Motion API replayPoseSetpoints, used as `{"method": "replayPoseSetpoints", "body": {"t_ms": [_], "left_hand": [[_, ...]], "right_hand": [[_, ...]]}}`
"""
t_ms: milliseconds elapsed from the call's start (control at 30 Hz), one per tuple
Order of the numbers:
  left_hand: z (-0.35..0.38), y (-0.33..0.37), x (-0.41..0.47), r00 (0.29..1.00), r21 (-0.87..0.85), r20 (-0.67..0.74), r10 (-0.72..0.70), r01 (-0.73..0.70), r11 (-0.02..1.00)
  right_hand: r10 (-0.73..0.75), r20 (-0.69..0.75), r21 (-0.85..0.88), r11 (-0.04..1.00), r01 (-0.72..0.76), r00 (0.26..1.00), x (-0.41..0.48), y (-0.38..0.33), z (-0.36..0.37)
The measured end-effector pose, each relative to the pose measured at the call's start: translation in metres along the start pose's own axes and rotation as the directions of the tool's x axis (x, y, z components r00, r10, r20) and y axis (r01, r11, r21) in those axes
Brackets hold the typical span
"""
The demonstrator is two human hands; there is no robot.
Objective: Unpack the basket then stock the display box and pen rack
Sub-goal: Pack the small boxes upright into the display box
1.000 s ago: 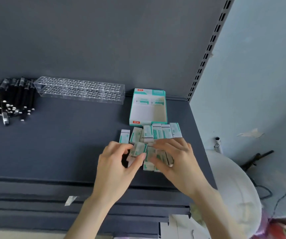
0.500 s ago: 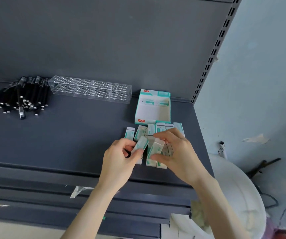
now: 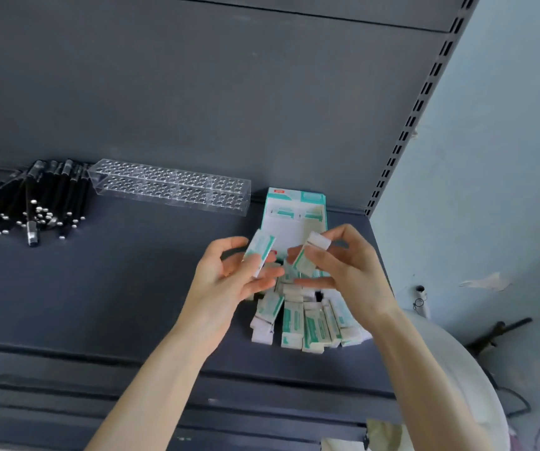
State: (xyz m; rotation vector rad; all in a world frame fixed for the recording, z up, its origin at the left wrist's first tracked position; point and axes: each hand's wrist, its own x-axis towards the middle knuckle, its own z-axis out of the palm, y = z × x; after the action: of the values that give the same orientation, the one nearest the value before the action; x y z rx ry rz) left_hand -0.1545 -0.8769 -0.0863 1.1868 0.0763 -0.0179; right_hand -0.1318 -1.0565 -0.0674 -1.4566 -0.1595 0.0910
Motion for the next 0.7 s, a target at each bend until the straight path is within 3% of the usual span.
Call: {"method": "replayPoseSetpoints", "body": {"t_ms": [267,433,700], "left_hand": [[-0.008,0.016,0.072,0.966,0.117,0.128,-0.226,0.212,0.970],[-0.011,0.018,0.105,0.947,0.273,0.200,-0.251,0.192,0.943],[-0.014,0.009,0.135,0.947,0.269,0.232,-0.220,0.155,0.951]], "right_hand": [[-0.073,-0.076,-0.423,0.905,0.034,0.994,0.058,0.012,0.011],[-0.130,-0.009,-0.460,0.881,0.112,0.991,0.075,0.014,0.013],[-0.068,-0.040,-0.545,0.838,0.036,0.997,0.096,0.017,0.004]]}}
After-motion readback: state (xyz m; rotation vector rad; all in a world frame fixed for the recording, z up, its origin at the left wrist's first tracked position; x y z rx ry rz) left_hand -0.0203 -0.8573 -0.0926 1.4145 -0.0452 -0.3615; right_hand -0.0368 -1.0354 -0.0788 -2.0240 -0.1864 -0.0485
